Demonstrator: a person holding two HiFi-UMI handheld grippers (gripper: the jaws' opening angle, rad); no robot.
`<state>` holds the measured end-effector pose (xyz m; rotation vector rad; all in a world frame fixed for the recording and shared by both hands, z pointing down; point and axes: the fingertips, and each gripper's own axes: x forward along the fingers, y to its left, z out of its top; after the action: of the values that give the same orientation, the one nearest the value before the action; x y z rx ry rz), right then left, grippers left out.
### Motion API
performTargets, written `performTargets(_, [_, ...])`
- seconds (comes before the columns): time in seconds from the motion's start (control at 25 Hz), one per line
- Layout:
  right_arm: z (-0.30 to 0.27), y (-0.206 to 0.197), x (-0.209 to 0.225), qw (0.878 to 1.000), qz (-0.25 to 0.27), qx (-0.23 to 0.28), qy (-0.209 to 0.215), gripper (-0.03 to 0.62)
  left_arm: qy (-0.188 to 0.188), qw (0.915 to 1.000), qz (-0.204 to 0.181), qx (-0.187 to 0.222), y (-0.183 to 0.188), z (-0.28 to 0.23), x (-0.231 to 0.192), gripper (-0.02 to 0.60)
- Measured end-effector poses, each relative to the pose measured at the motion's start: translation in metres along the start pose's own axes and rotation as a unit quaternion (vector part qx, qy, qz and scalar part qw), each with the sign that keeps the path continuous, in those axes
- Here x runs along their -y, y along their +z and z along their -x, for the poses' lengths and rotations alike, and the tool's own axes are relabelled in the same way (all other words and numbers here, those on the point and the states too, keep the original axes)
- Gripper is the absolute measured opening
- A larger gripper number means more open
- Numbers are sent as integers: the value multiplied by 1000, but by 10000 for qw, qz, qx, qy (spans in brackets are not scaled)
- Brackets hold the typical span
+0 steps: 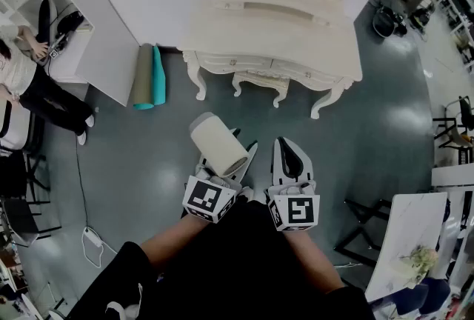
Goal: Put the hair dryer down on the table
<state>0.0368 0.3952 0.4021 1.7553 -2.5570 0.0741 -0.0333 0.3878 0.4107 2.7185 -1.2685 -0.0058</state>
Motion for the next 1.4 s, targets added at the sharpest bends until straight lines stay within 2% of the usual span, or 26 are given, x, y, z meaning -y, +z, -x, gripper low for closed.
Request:
performTargets(0.4, [8, -15, 22, 9991, -350, -156, -170, 18, 143, 9996, -43, -224, -9, -2, 3, 192])
performTargets(0.64, [-5, -16, 29, 9989, -445, -51, -165, 18, 174, 9993, -43, -341, -21, -8, -10, 192])
performTargets(0.8, [-25, -10, 35, 9995, -263, 57, -188, 18, 157, 9991, -83, -383, -24, -23, -29, 192])
performTargets(1.04, [-62, -28, 61, 9983, -380, -197, -387, 18, 167, 9989, 12, -434, -24, -51, -66, 192])
performTargets(1.2, [-100, -34, 74, 9977, -358, -357, -449, 18, 92, 9984, 248, -497, -19, -73, -94, 193])
performTargets(1.4, [-159, -30, 81, 9980, -313, -493, -236, 18, 89, 9981, 223, -565, -14, -105, -134, 192])
